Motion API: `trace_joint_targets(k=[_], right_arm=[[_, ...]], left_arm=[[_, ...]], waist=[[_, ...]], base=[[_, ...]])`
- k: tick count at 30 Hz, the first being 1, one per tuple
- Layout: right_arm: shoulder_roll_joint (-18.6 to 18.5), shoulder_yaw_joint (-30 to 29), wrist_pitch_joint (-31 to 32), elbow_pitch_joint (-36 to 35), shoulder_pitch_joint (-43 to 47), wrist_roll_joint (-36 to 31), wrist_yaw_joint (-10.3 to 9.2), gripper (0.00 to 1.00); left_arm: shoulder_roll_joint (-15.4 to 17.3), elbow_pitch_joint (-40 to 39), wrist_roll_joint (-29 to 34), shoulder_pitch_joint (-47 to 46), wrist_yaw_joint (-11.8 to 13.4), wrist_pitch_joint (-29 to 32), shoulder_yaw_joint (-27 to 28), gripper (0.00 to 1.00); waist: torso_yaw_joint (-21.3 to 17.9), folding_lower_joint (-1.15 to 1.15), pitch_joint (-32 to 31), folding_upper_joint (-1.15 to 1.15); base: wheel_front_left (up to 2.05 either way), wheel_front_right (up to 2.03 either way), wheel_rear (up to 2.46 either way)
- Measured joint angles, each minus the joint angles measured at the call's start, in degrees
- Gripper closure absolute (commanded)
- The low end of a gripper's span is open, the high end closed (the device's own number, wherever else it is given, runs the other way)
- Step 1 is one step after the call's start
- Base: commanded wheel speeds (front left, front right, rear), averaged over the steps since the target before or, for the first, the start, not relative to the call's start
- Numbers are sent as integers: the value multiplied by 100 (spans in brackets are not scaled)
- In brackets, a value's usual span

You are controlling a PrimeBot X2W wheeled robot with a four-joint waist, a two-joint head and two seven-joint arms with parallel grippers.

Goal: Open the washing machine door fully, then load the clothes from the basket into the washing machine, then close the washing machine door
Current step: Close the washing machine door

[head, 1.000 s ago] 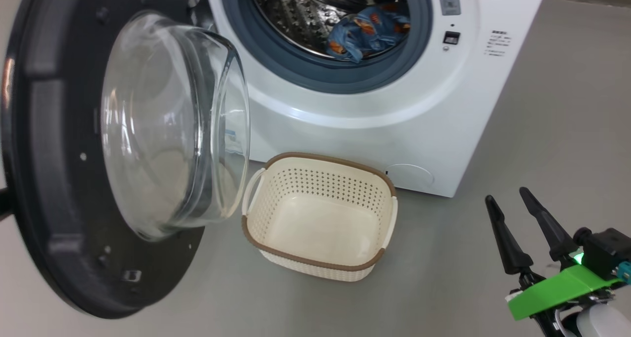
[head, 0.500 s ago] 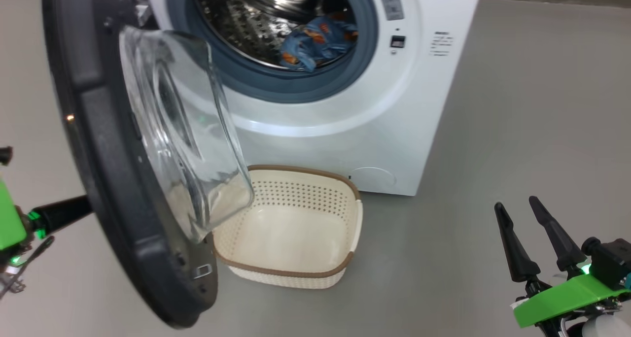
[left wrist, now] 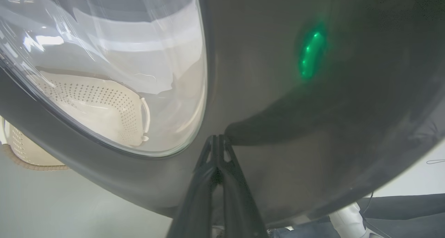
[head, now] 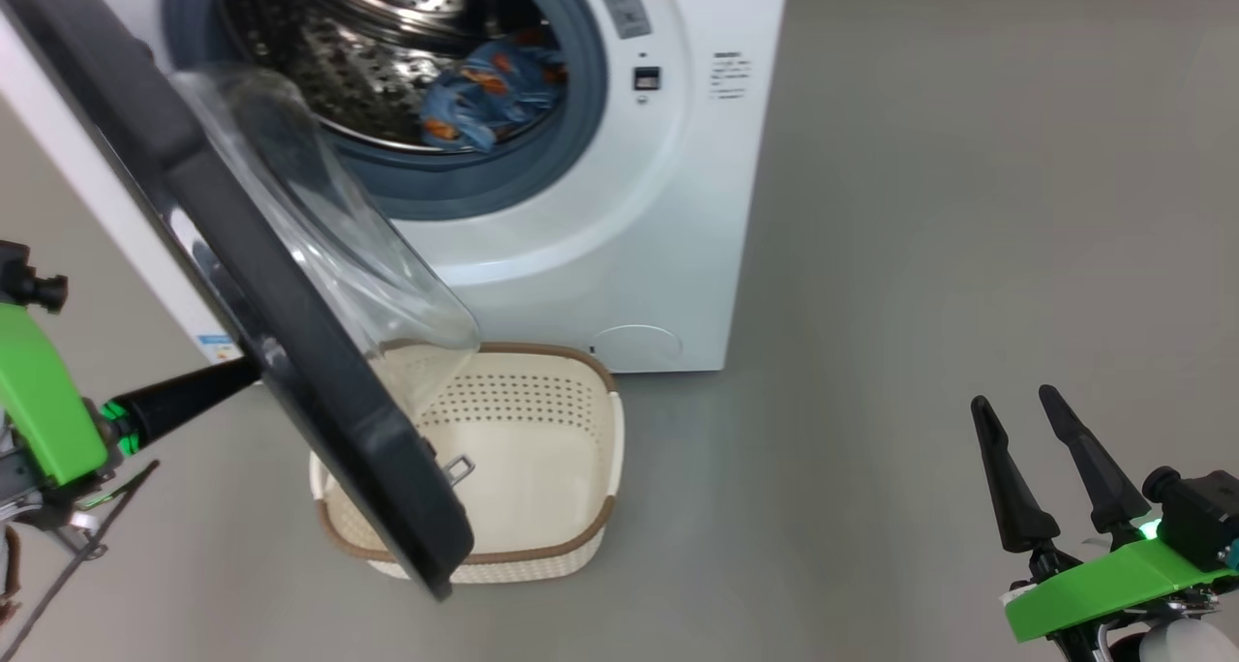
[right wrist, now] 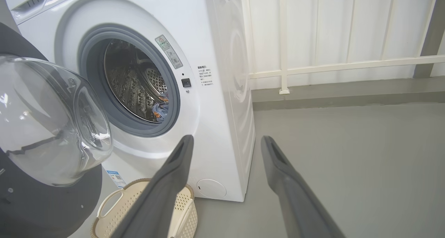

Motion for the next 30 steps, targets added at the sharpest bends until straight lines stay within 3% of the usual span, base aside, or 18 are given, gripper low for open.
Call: trace_joint_targets(k=[19,30], right_arm=[[166,-129,0,-49,-10,-14,1,0],[238,-197,0,-64,-12,-45,1,0]], left_arm=[[-321,247,592,-308,0,-1067,-77,100],[-425,352,751,-493,-1,-1369,-152,100]], waist=[[-1047,0,241,0],[-1374,0,382,0]], base=[[0,0,0],[0,0,0]])
